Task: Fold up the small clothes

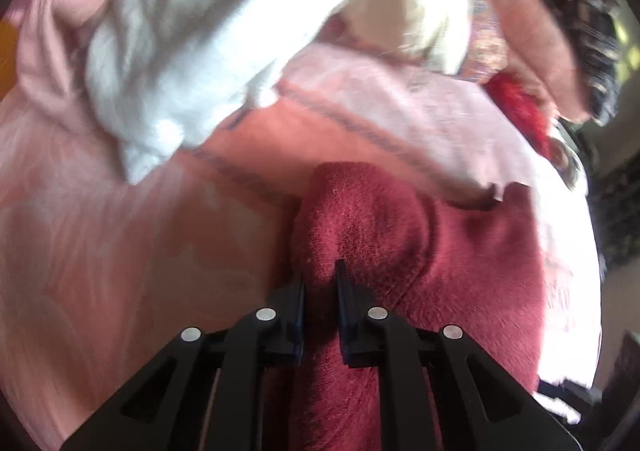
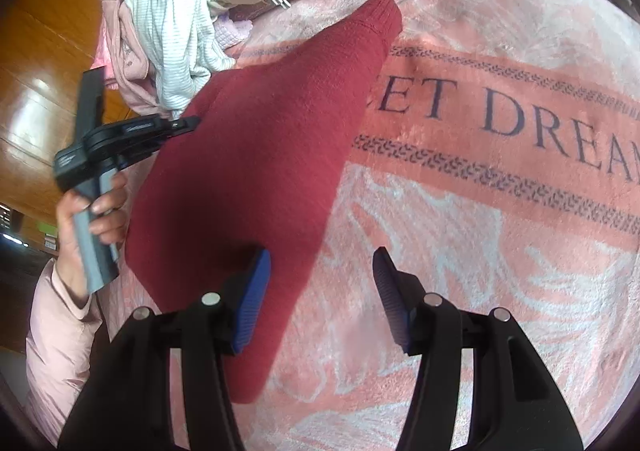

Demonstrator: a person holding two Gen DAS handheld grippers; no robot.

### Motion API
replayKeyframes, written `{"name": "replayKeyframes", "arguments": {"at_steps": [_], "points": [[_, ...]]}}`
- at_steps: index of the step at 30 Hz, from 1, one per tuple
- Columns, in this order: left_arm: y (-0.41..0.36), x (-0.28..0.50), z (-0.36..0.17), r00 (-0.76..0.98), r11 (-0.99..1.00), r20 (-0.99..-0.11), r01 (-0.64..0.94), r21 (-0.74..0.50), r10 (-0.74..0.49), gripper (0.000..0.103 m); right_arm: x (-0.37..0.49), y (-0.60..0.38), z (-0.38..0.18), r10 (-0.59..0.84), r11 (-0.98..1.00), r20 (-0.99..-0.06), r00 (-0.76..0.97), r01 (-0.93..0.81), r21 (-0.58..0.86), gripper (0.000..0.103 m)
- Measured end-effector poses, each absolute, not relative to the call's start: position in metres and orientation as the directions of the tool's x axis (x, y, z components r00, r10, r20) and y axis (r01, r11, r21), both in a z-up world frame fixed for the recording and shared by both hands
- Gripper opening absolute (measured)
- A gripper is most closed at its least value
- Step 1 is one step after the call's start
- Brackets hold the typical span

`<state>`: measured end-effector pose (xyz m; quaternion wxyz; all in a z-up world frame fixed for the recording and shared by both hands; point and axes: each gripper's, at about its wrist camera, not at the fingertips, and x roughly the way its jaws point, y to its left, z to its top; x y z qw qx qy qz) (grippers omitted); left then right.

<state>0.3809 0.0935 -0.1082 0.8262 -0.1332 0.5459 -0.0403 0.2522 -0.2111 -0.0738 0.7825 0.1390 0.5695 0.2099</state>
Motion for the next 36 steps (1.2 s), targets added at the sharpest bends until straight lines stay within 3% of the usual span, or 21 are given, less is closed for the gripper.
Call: {"name": "replayKeyframes", "arguments": {"at_steps": [3, 6, 8, 11, 13, 16, 26, 31, 36], "points": [[0.090, 0.376, -0.107, 0.409, 0.964, -0.885, -0.041, -0.263, -0.224, 0.015, 0.250, -0.208, -0.072, 0.462, 0.886, -0.845, 0.270, -0.187, 0.425, 0.054], [0.089, 0.366, -0.095, 0.407, 0.967, -0.883, 0.004, -0.256, -0.235, 0.028, 0.252, -0.210, -0.072, 0.467, 0.884, -0.842, 0.269, -0.183, 0.431, 0.054], [0.090, 0.360, -0.089, 0.399, 0.954, -0.872, 0.028, -0.298, -0.284, 0.049, 0.252, -0.211, -0.070, 0.479, 0.877, -0.836, 0.269, -0.180, 0.445, 0.054], [0.096, 0.337, -0.078, 0.399, 0.935, -0.850, 0.069, -0.348, -0.346, 0.069, 0.252, -0.210, -0.063, 0.481, 0.876, -0.832, 0.275, -0.191, 0.443, 0.056], [0.097, 0.325, -0.076, 0.378, 0.924, -0.846, 0.092, -0.371, -0.377, 0.078, 0.253, -0.207, -0.059, 0.496, 0.868, -0.823, 0.277, -0.192, 0.458, 0.059], [0.099, 0.316, -0.082, 0.344, 0.917, -0.851, 0.101, -0.386, -0.396, 0.080, 0.255, -0.199, -0.058, 0.503, 0.864, -0.819, 0.277, -0.190, 0.466, 0.066], [0.095, 0.326, -0.115, 0.255, 0.890, -0.853, 0.108, -0.443, -0.455, 0.085, 0.272, -0.182, -0.074, 0.505, 0.863, -0.828, 0.242, -0.162, 0.479, 0.067], [0.082, 0.332, -0.126, 0.223, 0.890, -0.862, 0.114, -0.442, -0.456, 0.091, 0.276, -0.172, -0.083, 0.505, 0.863, -0.831, 0.235, -0.151, 0.481, 0.075], [0.076, 0.333, -0.141, 0.204, 0.880, -0.856, 0.125, -0.458, -0.475, 0.093, 0.278, -0.173, -0.095, 0.524, 0.852, -0.819, 0.233, -0.136, 0.506, 0.073]]}}
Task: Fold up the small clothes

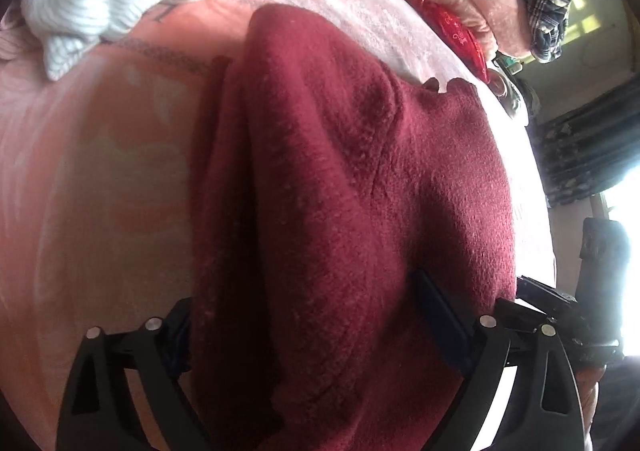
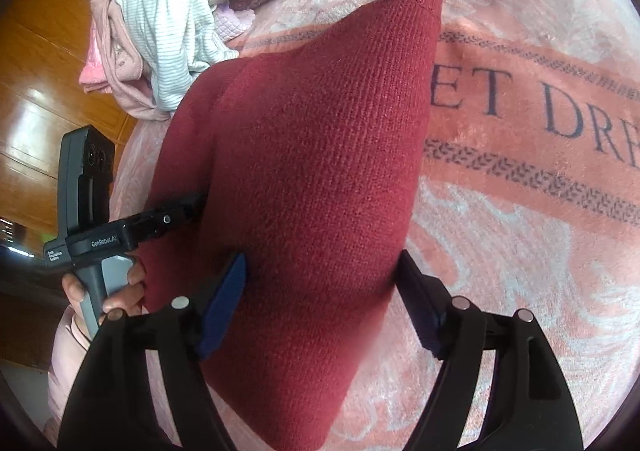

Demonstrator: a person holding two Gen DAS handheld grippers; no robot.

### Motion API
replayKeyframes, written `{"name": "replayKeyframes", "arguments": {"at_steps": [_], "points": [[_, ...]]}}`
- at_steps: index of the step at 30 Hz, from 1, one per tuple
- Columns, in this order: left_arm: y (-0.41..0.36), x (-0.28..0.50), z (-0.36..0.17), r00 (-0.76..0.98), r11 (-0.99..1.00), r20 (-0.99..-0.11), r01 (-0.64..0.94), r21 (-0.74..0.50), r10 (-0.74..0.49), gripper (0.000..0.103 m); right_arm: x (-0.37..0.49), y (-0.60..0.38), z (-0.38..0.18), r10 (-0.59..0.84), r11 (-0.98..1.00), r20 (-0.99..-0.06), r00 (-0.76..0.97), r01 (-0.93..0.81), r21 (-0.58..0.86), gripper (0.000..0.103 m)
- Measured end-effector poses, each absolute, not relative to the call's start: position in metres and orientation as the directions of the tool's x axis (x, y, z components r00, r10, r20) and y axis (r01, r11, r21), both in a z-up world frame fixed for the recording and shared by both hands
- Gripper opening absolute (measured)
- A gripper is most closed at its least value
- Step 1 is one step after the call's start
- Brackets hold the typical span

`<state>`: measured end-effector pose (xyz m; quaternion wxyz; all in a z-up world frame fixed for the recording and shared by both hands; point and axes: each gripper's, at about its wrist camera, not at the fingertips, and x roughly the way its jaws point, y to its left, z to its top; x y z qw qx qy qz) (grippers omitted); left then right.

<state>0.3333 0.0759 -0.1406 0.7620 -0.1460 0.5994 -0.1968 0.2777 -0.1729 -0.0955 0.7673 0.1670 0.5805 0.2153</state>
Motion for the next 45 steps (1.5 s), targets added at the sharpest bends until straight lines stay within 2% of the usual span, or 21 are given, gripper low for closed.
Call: {"name": "replayKeyframes", "arguments": {"at_steps": [2, 5, 8, 9, 12, 14, 17, 23, 28, 40, 45], "points": [[0.077, 0.332, -0.139, 0.207, 0.876, -0.851, 0.136, -0.463, -0.482, 0.086, 0.280, -0.175, -0.099, 0.543, 0.840, -0.810, 0.223, -0.129, 0.528, 0.073], [0.079, 0.331, -0.139, 0.212, 0.874, -0.848, 0.135, -0.467, -0.486, 0.084, 0.282, -0.182, -0.113, 0.606, 0.794, -0.774, 0.185, -0.073, 0.604, 0.074], [0.078, 0.329, -0.138, 0.220, 0.876, -0.848, 0.142, -0.461, -0.482, 0.082, 0.280, -0.185, -0.117, 0.632, 0.773, -0.754, 0.182, -0.067, 0.631, 0.065], [0.079, 0.328, -0.137, 0.224, 0.876, -0.847, 0.144, -0.461, -0.483, 0.081, 0.280, -0.186, -0.115, 0.633, 0.772, -0.752, 0.183, -0.071, 0.632, 0.059], [0.077, 0.324, -0.132, 0.247, 0.879, -0.844, 0.143, -0.455, -0.477, 0.071, 0.276, -0.185, -0.107, 0.629, 0.776, -0.752, 0.198, -0.096, 0.624, 0.049], [0.075, 0.319, -0.127, 0.266, 0.880, -0.839, 0.142, -0.453, -0.475, 0.055, 0.272, -0.185, -0.103, 0.636, 0.770, -0.742, 0.213, -0.109, 0.629, 0.046], [0.070, 0.311, -0.119, 0.292, 0.885, -0.836, 0.165, -0.435, -0.465, 0.048, 0.267, -0.191, -0.097, 0.663, 0.747, -0.717, 0.217, -0.120, 0.654, 0.043], [0.054, 0.296, -0.114, 0.268, 0.845, -0.801, 0.175, -0.506, -0.535, 0.045, 0.245, -0.213, -0.072, 0.645, 0.764, -0.731, 0.222, -0.185, 0.618, 0.043], [0.007, 0.273, -0.104, 0.235, 0.813, -0.781, 0.243, -0.529, -0.579, 0.044, 0.212, -0.256, -0.052, 0.603, 0.797, -0.759, 0.245, -0.197, 0.570, 0.043], [-0.126, 0.213, -0.056, 0.227, 0.739, -0.733, 0.437, -0.512, -0.642, 0.043, 0.130, -0.370, -0.015, 0.576, 0.812, -0.717, 0.392, -0.175, 0.557, 0.042], [-0.171, 0.202, -0.073, 0.231, 0.751, -0.752, 0.459, -0.476, -0.618, 0.043, 0.117, -0.406, -0.038, 0.551, 0.825, -0.734, 0.399, -0.126, 0.551, 0.042]]}}
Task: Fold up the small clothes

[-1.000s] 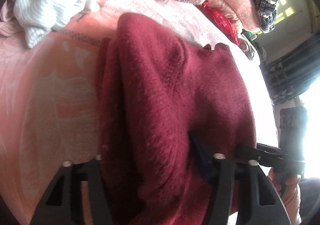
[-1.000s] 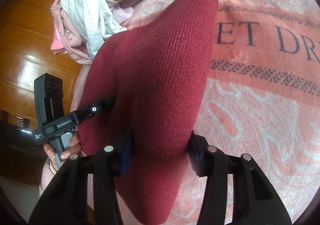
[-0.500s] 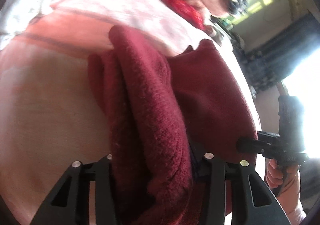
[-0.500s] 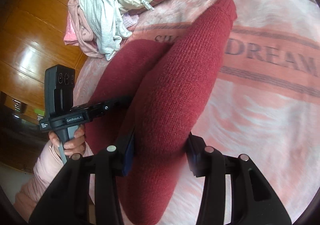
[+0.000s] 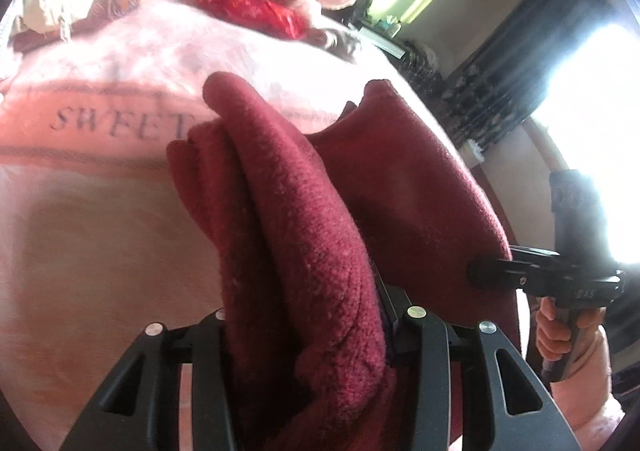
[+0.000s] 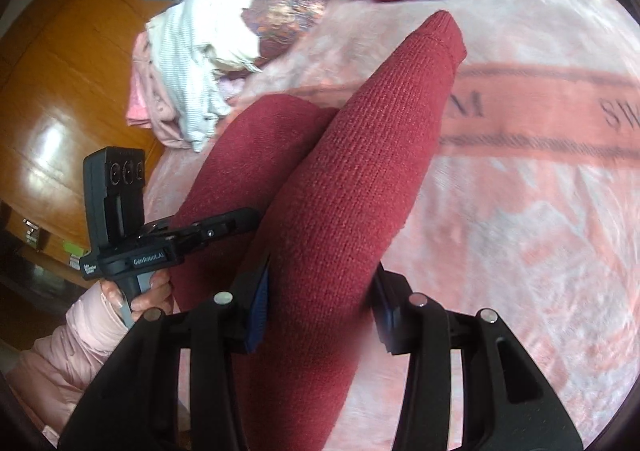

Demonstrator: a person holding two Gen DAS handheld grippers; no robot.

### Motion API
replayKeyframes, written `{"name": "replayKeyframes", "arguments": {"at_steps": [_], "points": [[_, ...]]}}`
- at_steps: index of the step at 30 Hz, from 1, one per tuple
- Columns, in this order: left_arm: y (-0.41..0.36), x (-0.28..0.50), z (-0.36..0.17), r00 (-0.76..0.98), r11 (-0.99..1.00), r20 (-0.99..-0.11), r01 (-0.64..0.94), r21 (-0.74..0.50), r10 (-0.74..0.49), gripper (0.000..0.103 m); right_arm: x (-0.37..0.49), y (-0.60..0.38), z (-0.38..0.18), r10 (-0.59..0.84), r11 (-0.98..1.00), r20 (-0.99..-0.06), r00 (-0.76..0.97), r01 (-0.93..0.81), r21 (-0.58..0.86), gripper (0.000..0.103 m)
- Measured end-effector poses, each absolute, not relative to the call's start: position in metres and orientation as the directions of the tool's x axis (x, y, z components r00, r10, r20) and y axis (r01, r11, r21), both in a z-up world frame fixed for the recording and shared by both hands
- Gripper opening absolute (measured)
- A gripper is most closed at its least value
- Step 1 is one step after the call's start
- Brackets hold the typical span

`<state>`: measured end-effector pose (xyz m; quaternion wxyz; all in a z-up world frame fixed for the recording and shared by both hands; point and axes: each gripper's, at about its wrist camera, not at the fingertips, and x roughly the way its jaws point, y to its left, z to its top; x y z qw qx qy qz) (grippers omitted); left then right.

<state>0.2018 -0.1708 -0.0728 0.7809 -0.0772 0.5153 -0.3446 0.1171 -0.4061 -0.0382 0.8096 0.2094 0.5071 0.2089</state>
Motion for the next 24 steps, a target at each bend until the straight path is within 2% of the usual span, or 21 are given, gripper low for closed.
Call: {"name": "replayKeyframes", "arguments": {"at_steps": [4, 10, 12, 16, 19, 23, 24], "points": [[-0.184, 0.197, -0.112, 0.201, 0.797, -0.810, 0.416, -0.438, -0.551, 0.047, 0.119, -0.425, -0.086, 0.541, 0.828, -0.774, 0.331, -0.048, 0.558, 0.045], [-0.176, 0.188, -0.126, 0.260, 0.825, -0.815, 0.404, -0.396, -0.518, 0.080, 0.108, -0.439, -0.111, 0.576, 0.797, -0.758, 0.306, -0.003, 0.604, 0.055], [-0.168, 0.186, -0.129, 0.254, 0.829, -0.812, 0.367, -0.422, -0.526, 0.081, 0.104, -0.438, -0.108, 0.577, 0.795, -0.756, 0.309, 0.001, 0.607, 0.063], [-0.152, 0.171, -0.120, 0.303, 0.850, -0.812, 0.352, -0.392, -0.500, 0.081, 0.079, -0.434, -0.102, 0.565, 0.806, -0.768, 0.302, -0.001, 0.593, 0.067], [-0.149, 0.154, -0.113, 0.360, 0.871, -0.813, 0.365, -0.328, -0.457, 0.082, 0.062, -0.428, -0.105, 0.573, 0.804, -0.773, 0.273, -0.003, 0.595, 0.067], [-0.146, 0.140, -0.107, 0.392, 0.887, -0.813, 0.350, -0.300, -0.430, 0.082, 0.037, -0.420, -0.116, 0.574, 0.807, -0.784, 0.236, 0.001, 0.591, 0.067], [-0.146, 0.136, -0.105, 0.399, 0.889, -0.813, 0.352, -0.291, -0.424, 0.082, 0.033, -0.420, -0.119, 0.579, 0.802, -0.782, 0.230, 0.007, 0.597, 0.063]]}}
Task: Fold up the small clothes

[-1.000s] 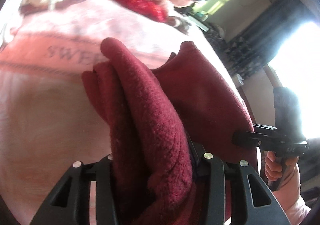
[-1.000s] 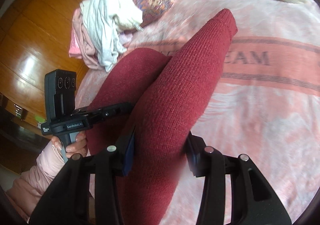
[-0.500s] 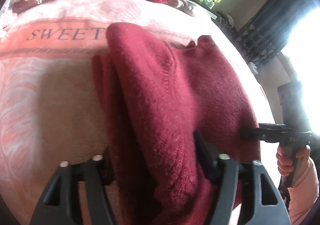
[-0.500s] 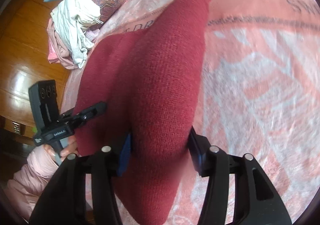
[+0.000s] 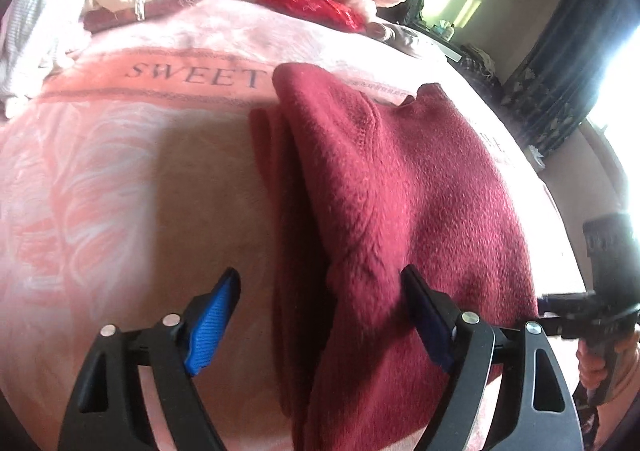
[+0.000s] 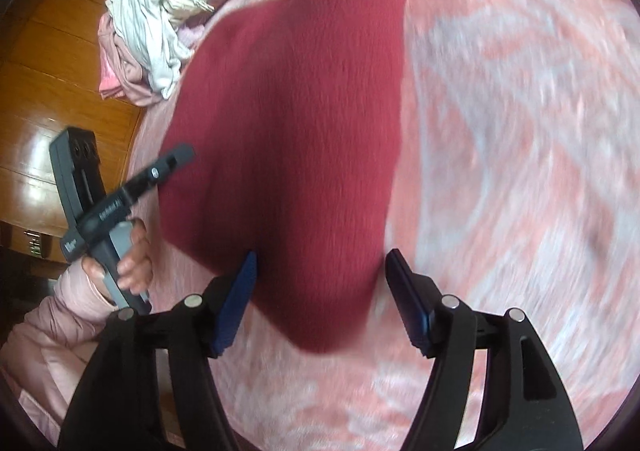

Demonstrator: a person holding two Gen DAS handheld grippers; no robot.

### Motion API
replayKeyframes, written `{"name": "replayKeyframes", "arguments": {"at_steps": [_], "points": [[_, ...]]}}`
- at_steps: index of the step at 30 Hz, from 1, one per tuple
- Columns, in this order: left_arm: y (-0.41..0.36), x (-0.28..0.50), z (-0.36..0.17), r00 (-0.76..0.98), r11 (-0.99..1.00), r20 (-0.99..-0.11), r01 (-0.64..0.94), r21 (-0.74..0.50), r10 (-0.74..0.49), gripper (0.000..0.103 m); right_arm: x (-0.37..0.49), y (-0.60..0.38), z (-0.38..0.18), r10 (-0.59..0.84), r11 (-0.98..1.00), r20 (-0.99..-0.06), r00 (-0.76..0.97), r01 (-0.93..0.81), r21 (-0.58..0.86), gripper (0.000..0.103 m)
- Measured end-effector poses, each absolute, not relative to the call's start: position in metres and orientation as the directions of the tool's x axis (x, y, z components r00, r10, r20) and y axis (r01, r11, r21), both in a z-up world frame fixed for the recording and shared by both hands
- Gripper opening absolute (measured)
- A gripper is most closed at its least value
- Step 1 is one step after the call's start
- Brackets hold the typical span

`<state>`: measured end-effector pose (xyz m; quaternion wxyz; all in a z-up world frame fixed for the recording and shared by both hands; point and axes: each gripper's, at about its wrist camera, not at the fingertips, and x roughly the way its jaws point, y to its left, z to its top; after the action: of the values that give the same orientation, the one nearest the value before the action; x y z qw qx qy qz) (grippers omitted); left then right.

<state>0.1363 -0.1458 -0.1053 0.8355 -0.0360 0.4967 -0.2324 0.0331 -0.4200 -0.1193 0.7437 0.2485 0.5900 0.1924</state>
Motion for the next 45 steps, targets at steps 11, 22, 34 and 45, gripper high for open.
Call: {"name": "replayKeyframes", "arguments": {"at_steps": [11, 22, 34, 45], "points": [[-0.152, 0.121, -0.101, 0.440, 0.909, -0.818, 0.351, -0.223, -0.371, 0.082, 0.020, -0.422, -0.108, 0.584, 0.788, -0.763, 0.278, 0.034, 0.615, 0.023], [-0.146, 0.125, -0.122, 0.394, 0.907, -0.842, 0.351, -0.233, -0.369, 0.087, 0.031, -0.433, -0.129, 0.622, 0.747, -0.740, 0.256, 0.089, 0.659, 0.036], [-0.167, 0.203, -0.088, 0.479, 0.936, -0.823, 0.308, -0.169, -0.306, 0.086, 0.112, -0.435, -0.076, 0.467, 0.859, -0.791, 0.394, 0.009, 0.512, 0.036], [-0.154, 0.200, -0.090, 0.459, 0.957, -0.854, 0.255, -0.140, -0.247, 0.086, 0.097, -0.429, -0.054, 0.472, 0.848, -0.775, 0.420, 0.027, 0.530, 0.034]]}}
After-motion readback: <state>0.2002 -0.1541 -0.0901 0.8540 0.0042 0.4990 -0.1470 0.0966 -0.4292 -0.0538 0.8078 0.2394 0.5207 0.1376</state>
